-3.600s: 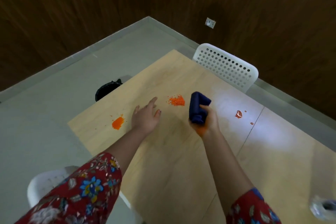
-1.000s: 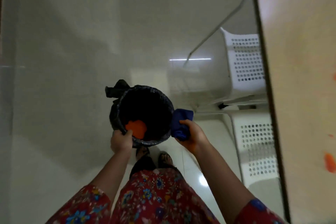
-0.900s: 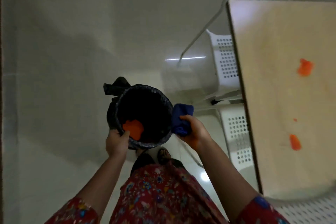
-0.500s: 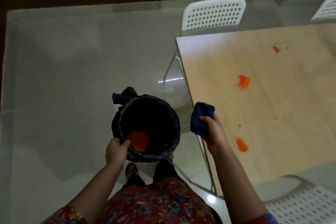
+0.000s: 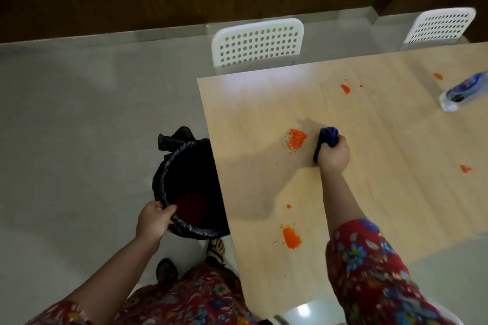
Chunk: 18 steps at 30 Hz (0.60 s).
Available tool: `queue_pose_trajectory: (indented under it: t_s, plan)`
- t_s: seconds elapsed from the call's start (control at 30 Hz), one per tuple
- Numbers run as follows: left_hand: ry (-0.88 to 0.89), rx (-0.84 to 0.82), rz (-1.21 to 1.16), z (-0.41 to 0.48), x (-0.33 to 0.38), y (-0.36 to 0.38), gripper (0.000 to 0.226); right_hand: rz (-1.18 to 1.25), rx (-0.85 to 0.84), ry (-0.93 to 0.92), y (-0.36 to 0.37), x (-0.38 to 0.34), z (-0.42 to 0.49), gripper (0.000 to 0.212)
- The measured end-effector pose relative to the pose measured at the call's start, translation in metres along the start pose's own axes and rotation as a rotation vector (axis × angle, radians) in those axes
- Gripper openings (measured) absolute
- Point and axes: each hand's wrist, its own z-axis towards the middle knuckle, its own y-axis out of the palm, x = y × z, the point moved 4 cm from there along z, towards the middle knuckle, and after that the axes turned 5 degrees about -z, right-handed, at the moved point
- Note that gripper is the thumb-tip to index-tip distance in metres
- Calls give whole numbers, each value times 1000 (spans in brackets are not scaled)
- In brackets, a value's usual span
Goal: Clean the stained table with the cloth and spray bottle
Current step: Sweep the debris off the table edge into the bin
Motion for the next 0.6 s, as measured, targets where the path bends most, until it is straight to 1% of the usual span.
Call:
queue_pose_trajectory:
  t_s: [0.07, 0.13, 0.23, 0.33, 0.4, 0.47, 0.5, 0.53, 0.57, 0.6]
  plan:
    - [23, 13, 22, 1, 7, 4, 27, -131, -59, -70, 9, -10, 21, 49]
    - [40, 18, 49, 1, 14, 4, 29, -208, -141, -222, 20, -25, 27, 50]
    - [65, 19, 71, -2, 21, 5, 29, -230, -277, -452, 31, -38, 27, 45]
    - [65, 14, 70, -5, 22, 7, 30, -241, -383, -635, 39, -36, 13, 40]
    - [67, 8, 72, -10, 21, 9, 28, -256, -448, -721, 45, -31, -1, 39]
    - [65, 8, 66, -14, 21, 9, 25, -175, -516, -754, 42, -31, -13, 41]
    - [66, 11, 61, -16, 22, 9, 24, -81, -505, -748, 37, -34, -16, 42]
    - [64, 12, 54, -18, 21, 8, 22, 31, -453, -708, 29, -35, -16, 42]
    - [64, 13, 40, -19, 21, 7, 20, 128, -370, -608, 19, -32, -12, 41]
    - [59, 18, 24, -21, 20, 6, 18, 188, -281, -468, 10, -24, -7, 40]
